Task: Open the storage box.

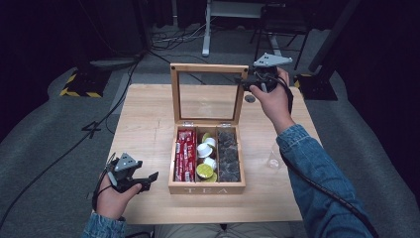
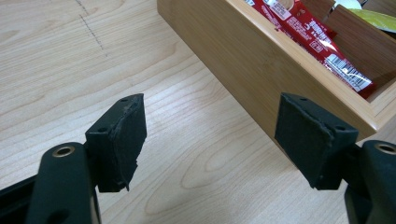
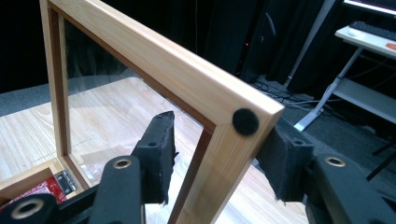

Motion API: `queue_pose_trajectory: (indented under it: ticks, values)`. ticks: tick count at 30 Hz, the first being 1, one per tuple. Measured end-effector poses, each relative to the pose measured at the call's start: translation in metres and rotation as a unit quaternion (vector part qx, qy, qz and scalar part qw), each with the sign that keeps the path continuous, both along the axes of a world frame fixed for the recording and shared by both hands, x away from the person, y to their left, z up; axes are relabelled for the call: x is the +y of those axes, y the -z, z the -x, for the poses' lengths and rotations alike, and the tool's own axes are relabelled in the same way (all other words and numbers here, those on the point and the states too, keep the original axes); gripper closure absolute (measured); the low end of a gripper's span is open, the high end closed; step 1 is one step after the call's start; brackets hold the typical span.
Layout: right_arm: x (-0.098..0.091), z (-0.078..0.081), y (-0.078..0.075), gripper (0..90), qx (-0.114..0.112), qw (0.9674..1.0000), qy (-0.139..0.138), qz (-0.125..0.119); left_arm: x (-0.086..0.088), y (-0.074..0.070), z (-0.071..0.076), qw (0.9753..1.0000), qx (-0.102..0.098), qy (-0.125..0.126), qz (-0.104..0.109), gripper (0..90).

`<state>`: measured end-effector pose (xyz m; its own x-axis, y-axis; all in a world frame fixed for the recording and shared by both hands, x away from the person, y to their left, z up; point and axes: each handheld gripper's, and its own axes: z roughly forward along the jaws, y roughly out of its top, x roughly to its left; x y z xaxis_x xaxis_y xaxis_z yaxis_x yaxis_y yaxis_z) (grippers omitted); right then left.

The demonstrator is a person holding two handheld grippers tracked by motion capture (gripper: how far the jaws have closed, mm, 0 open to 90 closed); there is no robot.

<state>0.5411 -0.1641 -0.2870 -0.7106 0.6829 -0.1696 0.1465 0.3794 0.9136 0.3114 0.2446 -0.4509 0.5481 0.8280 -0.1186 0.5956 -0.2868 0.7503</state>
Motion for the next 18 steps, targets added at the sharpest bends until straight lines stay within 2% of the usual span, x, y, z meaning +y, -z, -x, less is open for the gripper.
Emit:
queue_pose_trajectory:
  ticks: [8, 18]
  values:
    - [0.004, -0.007, 0.011, 45.5, 0.007, 0.9999, 0.009, 0.009, 0.001, 0.001, -0.001, 1.0000, 0.001, -0.003, -0.002, 25.6]
    - [0.004, -0.013, 0.028, 45.5, 0.032, 0.9993, 0.011, 0.019, 0.002, 0.002, -0.001, 1.0000, 0.002, -0.003, -0.003, 26.0]
